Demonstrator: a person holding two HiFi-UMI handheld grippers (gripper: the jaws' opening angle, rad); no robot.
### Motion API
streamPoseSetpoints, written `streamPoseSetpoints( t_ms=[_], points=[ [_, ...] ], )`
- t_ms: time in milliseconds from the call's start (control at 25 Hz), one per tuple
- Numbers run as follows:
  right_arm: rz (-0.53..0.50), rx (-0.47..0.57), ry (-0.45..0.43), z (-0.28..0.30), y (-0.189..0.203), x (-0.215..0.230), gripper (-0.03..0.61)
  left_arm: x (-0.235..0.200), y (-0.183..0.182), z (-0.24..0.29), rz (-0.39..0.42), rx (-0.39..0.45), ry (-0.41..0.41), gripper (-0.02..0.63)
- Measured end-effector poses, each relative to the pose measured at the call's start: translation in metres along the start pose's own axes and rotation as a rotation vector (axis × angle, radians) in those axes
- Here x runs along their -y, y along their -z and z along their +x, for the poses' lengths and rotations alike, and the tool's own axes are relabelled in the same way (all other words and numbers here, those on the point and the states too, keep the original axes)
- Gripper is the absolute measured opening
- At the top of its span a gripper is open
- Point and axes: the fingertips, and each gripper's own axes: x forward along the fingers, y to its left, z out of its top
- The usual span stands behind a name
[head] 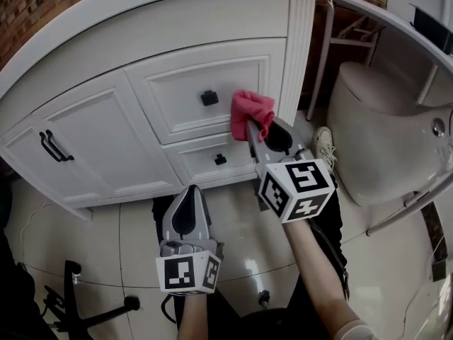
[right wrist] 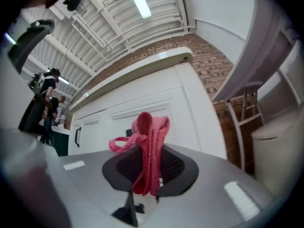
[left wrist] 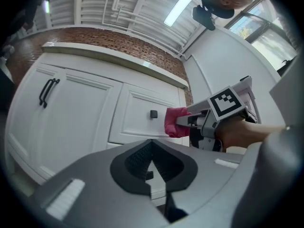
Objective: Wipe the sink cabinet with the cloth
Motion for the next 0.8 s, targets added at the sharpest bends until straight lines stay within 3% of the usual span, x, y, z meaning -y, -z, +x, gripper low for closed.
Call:
streamPoseSetpoints(
  t_ms=[200, 360, 560, 800],
  points=[
    [-0.007, -0.048, -0.186, 0.048, 0.048, -0.119, 0.066, -0.061, 0.005, -0.029, -0.023, -0.027, -0.092, 0.015],
    [-0.013, -0.094, -0.237, 0.080, 0.078, -0.165, 0.066, -0.099, 0.009, -0.040, -0.046, -0.031, -0.157, 0.015],
    [-0.065, -0.111, -0.221, 0.084, 0.092, -0.150, 0.067, -0.101, 0.017, -0.035, -0.046, -0.041, -0.151, 0.015],
    [-0.079, -0.073, -0.063, 0.051, 0.079, -0.053, 0.067, -0.066, 0.023, -0.007, -0.030, -0.047, -0.095, 0.015]
  ],
)
